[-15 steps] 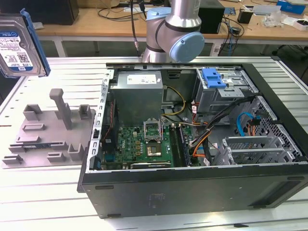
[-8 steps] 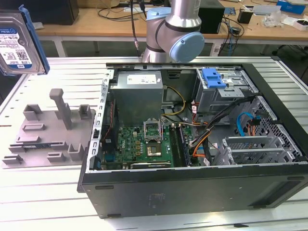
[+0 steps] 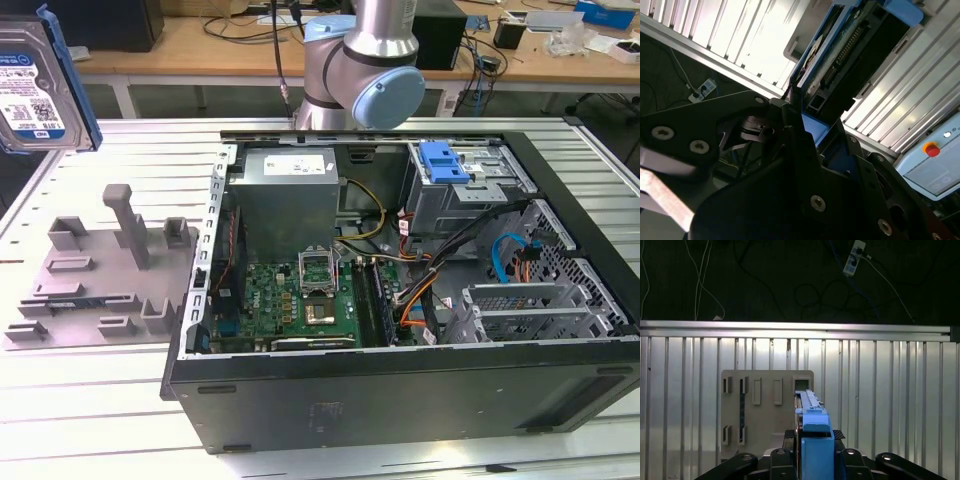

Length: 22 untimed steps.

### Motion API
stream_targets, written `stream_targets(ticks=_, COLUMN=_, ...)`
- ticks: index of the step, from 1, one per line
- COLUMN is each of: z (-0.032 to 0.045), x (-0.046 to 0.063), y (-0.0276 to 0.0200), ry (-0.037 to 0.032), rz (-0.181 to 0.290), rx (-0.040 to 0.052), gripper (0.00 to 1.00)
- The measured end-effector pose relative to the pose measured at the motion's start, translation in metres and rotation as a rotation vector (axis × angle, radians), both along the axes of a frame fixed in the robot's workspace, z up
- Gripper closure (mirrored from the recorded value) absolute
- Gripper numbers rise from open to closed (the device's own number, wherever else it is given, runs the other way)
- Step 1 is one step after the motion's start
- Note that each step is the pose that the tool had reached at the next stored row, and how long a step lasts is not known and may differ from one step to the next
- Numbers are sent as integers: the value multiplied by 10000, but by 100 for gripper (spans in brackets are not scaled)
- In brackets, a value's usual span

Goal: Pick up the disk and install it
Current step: 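Pick up the disk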

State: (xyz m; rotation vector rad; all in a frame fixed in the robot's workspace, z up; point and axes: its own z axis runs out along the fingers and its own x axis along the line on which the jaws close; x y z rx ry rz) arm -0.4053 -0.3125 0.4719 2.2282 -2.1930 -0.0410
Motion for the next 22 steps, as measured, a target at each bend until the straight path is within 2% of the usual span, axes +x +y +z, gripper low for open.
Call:
stream_targets(ticks=7, z=8, x=3, y=-5, ry=5, rz=3, rx=-2, gripper=63)
stream_targets(ticks=10, z=20, x=50, y=-37, ry=2, rz=0, rx=-1, gripper=63)
stream_targets(ticks=13, z=46, x=138, y=-101, ry=0, rz=1, rx=0, gripper=63)
stream_targets(ticks=15, z=71, x=216, y=-170, ry=1, rz=-1, rx=-1, gripper=63)
stream_targets(ticks=22, z=95, x=354, y=-295, ry=2, rz=0, rx=-1, gripper=63)
